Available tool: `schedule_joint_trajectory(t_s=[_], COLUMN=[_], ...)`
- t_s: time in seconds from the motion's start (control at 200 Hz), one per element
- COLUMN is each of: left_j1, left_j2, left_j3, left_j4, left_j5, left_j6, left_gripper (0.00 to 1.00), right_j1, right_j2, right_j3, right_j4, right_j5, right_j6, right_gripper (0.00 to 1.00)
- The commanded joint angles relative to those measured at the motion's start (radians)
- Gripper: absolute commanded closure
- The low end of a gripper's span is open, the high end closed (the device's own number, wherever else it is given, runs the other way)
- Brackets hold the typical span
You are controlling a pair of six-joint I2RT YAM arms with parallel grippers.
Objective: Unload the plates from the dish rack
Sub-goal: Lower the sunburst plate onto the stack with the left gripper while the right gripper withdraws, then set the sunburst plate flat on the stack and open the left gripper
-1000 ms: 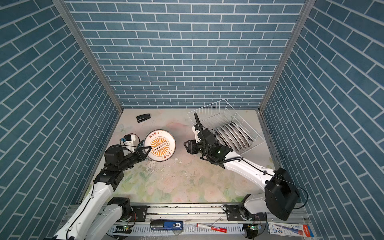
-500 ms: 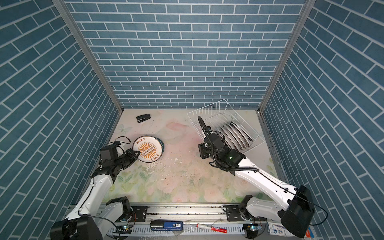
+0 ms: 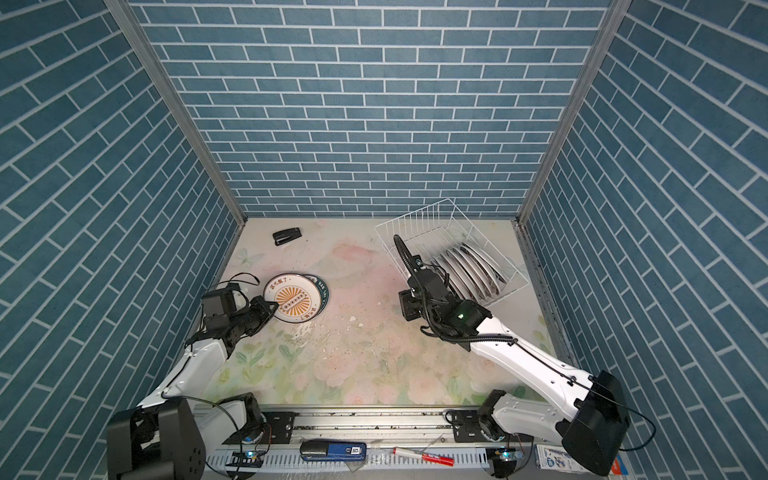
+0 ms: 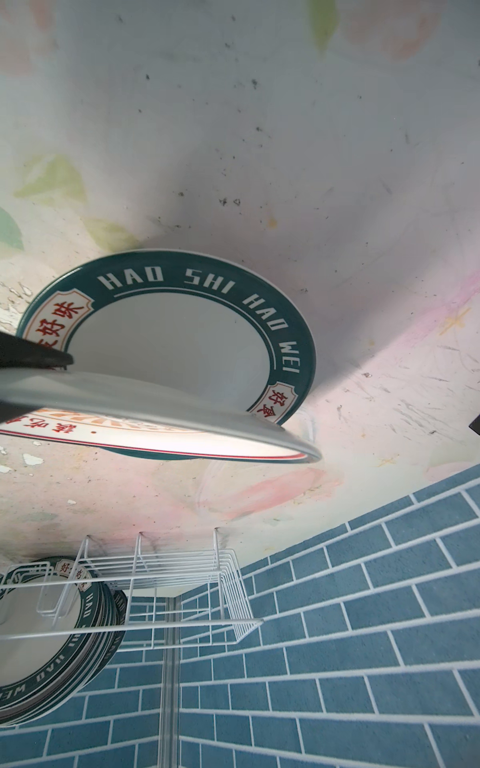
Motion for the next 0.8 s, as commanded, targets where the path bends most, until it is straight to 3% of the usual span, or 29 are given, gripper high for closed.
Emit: schedule_joint_trajectory(t_s=[0.0, 0.325, 0.795], left_j1=[0.006, 0.006, 0.005], left_j2=[0.014, 0.075, 0.126], left_j3=[0.006, 0.008, 0.057], left_j4=[0.057, 0.067, -0.027], left_j5=[0.008, 0.018, -0.019], left_j6=[-0.001, 0.004, 0.058], left_gripper=[1.0, 0.91, 0.58], right_j1=[0.005, 0.005, 0.004], right_j2=[-0.014, -0.005, 0.01], right_j3=[-0.035, -0.042, -0.034], right_j4=[-0.003, 0.006, 0.017], right_j5=[0.003, -0.016, -0.045], right_j6=[-0.032, -0.035, -0.031], right_gripper=[0.44, 0.44, 0.44])
